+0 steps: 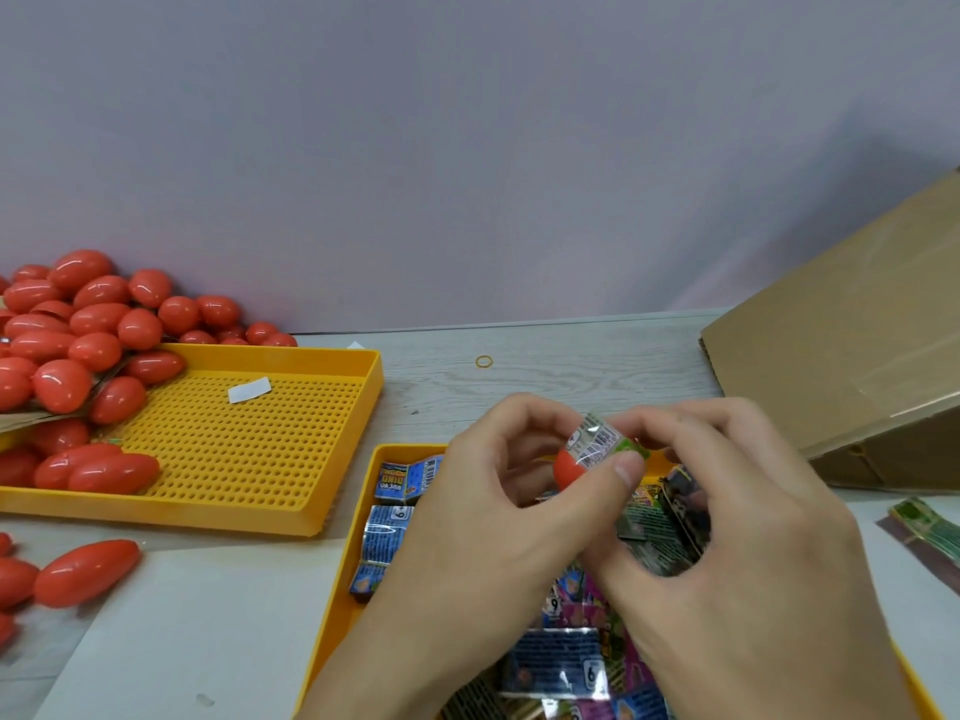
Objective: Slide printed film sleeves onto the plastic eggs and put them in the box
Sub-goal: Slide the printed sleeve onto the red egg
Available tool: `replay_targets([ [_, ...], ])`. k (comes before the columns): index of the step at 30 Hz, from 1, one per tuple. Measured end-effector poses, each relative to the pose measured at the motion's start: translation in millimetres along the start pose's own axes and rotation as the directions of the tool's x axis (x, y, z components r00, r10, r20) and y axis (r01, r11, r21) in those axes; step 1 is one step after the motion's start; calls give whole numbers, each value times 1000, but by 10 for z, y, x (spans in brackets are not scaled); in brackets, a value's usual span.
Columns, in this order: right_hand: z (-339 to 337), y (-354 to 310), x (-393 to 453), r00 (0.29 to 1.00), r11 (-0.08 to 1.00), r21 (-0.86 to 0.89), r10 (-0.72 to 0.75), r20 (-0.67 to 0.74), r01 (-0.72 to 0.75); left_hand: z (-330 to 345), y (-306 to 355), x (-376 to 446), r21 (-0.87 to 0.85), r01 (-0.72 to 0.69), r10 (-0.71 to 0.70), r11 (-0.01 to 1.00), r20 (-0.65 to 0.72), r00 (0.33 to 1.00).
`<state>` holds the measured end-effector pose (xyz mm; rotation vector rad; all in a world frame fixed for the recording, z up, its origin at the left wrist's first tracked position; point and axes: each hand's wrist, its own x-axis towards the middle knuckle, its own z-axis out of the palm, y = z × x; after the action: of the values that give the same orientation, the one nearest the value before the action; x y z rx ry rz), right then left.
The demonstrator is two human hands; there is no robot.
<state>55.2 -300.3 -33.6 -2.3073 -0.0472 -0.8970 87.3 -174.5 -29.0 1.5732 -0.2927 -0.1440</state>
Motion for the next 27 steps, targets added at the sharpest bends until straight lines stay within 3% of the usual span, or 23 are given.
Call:
replay_targets([
  [11, 7, 56, -26, 993, 999, 28, -48, 107, 46, -54, -29, 13, 104, 39, -44, 994, 47, 998],
  [14, -8, 46, -19, 990, 998, 49, -47, 131, 41, -57, -39, 21, 33, 62, -65, 997, 63, 996],
  [20, -31, 6, -5, 993, 988, 151, -30, 112, 13, -67, -11, 36, -302, 242, -200, 922, 162, 966],
  [27, -41, 37, 7, 990, 987, 163, -14, 141, -9, -34, 4, 30, -355, 280, -220, 892, 200, 955],
])
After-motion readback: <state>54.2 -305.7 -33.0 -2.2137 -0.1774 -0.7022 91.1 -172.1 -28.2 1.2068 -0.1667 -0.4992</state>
